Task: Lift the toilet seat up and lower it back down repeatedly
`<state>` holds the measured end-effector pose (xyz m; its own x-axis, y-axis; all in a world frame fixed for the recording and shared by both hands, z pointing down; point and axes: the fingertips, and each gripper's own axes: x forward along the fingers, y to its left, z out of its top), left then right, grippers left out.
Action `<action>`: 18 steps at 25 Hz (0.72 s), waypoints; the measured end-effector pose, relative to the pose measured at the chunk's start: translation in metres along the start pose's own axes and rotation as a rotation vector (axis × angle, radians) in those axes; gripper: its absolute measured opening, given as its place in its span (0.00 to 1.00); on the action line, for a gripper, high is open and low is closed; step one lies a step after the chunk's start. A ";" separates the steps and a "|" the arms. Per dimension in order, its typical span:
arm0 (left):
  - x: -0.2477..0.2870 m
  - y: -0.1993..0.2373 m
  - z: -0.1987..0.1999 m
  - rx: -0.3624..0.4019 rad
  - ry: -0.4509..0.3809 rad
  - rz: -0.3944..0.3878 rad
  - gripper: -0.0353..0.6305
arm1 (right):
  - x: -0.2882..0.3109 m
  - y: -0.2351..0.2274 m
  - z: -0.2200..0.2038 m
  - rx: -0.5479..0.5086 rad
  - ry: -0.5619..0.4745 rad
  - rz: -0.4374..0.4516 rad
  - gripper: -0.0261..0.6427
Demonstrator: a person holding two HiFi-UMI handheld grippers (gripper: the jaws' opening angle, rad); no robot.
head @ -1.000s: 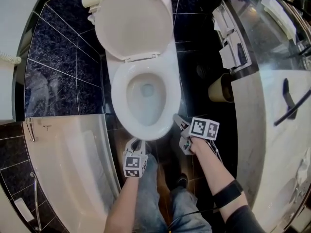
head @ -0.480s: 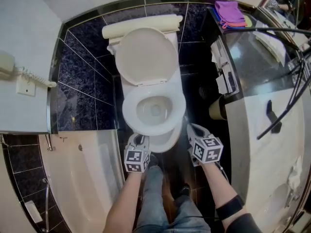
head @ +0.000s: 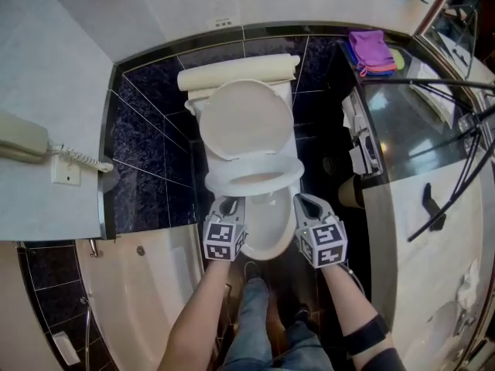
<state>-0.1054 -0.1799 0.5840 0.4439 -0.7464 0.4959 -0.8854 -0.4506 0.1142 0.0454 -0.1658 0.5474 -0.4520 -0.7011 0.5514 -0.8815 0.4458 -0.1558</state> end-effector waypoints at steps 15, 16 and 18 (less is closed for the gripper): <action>0.071 0.066 0.097 0.037 -0.038 -0.042 0.03 | 0.081 0.017 0.086 -0.089 -0.023 0.017 0.06; 0.076 0.070 0.100 0.039 -0.039 -0.042 0.04 | 0.085 0.017 0.089 -0.087 -0.021 0.019 0.06; 0.084 0.076 0.107 0.043 -0.041 -0.041 0.04 | 0.093 0.018 0.096 -0.088 -0.016 0.022 0.06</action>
<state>-0.1207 -0.3298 0.5423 0.4858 -0.7457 0.4561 -0.8599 -0.5014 0.0960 -0.0256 -0.2763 0.5168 -0.4741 -0.6987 0.5357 -0.8561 0.5079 -0.0952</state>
